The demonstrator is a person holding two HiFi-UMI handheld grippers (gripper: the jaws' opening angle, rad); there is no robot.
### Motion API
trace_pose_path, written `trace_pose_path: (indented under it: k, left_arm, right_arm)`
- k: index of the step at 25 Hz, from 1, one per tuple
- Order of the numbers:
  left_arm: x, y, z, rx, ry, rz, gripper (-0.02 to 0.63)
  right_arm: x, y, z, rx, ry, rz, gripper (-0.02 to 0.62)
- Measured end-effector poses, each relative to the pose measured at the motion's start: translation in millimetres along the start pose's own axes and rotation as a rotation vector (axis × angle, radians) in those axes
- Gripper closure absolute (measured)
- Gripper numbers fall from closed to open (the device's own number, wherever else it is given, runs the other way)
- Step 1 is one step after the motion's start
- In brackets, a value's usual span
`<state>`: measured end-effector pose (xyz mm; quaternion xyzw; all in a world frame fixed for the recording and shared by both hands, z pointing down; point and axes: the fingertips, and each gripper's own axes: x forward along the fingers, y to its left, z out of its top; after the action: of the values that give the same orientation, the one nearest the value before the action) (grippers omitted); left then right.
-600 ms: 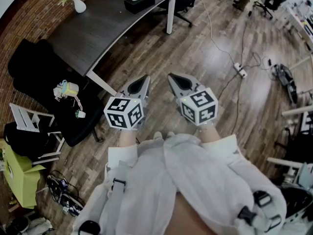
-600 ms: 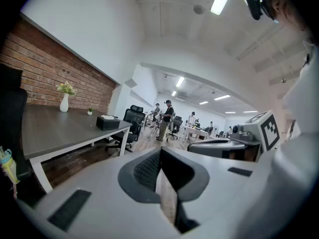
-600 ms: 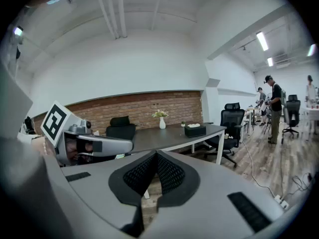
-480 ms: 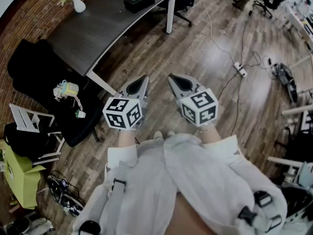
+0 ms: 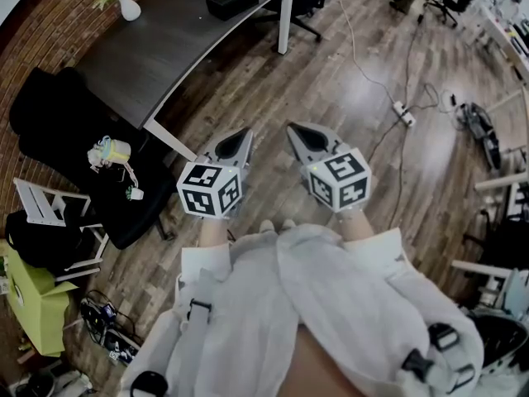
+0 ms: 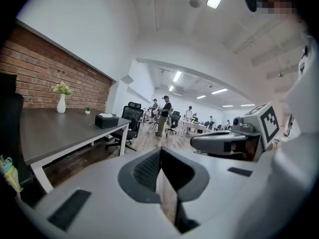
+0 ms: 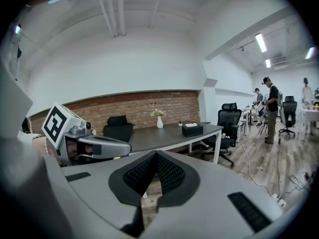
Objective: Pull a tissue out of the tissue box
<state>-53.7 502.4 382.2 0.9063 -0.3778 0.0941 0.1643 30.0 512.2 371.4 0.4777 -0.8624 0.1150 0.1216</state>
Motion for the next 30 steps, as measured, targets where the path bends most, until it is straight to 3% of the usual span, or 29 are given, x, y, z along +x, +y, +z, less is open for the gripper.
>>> trace_pose_path:
  k: [3,6,18,24,27,30]
  left_arm:
    - [-3.9,-3.2,12.2,0.029,-0.060,-0.061,0.601]
    - [-6.7,1.1,13.4,0.043,-0.065,-0.076,0.601]
    - [-14.4,37.4,-2.2,0.021,-0.071,-0.015,0.600]
    - [1.3,52.3,-11.5,-0.006,-0.038,0.005,0.596]
    - [15.3,68.5,-11.4,-0.022,-0.022,0.029,0.531]
    - [34.4,89.3,-2.8,-0.033,-0.018,0.058,0.518]
  right_arm:
    - [2.4,6.8,7.4,0.037,-0.062,0.026,0.592]
    - [4.0,10.5,10.1,0.057,-0.093,0.013,0.592]
    - [28.5,22.3,-10.0,0.045,-0.032,-0.037,0.589]
    - [46.3,8.5,-13.6,0.031,-0.001,-0.044,0.511]
    - [65.3,-7.3,-8.0,0.025,-0.003,-0.045,0.505]
    - [92.2,-26.9,3.4,0.021,-0.006,-0.035,0.505]
